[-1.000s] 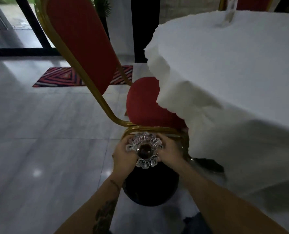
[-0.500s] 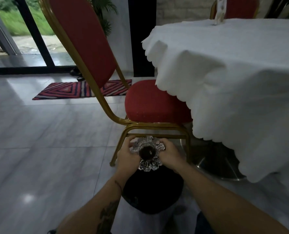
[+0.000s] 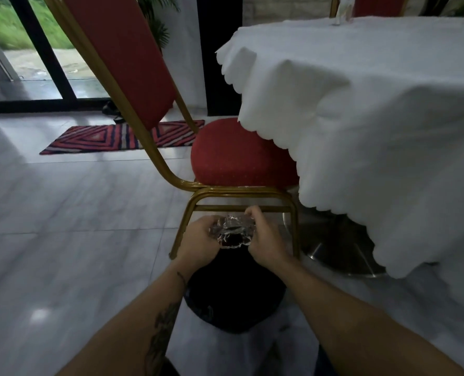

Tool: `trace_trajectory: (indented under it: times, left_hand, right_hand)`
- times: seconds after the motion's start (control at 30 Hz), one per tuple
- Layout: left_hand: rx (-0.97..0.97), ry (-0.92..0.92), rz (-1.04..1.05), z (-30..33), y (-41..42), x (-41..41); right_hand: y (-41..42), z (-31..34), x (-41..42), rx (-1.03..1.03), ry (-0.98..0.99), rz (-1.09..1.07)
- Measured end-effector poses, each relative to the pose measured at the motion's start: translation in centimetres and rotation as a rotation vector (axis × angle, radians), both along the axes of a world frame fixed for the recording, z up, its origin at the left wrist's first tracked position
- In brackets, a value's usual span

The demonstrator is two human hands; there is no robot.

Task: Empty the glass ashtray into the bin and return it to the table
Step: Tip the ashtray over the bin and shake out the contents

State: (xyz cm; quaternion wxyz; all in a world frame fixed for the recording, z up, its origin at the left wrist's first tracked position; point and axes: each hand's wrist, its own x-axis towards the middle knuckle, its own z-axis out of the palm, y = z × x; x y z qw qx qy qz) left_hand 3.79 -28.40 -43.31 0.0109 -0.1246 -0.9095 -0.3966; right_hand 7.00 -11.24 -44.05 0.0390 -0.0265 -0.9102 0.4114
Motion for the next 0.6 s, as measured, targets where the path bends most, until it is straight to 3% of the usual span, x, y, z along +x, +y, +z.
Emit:
trace_trajectory:
  times: [0.33,0.6]
  left_hand:
    - [-0.272,0.163,-0.18,-2.4,-0.2,1.2]
    - [-0.422,0.429,-0.287,-3.9,-1.5,0.8]
  right_hand:
    - [1.5,-2.2,0.8,0.145,0.029,0.102]
    - [1.7,-2.8,0.2,0.223,0.059,0.244]
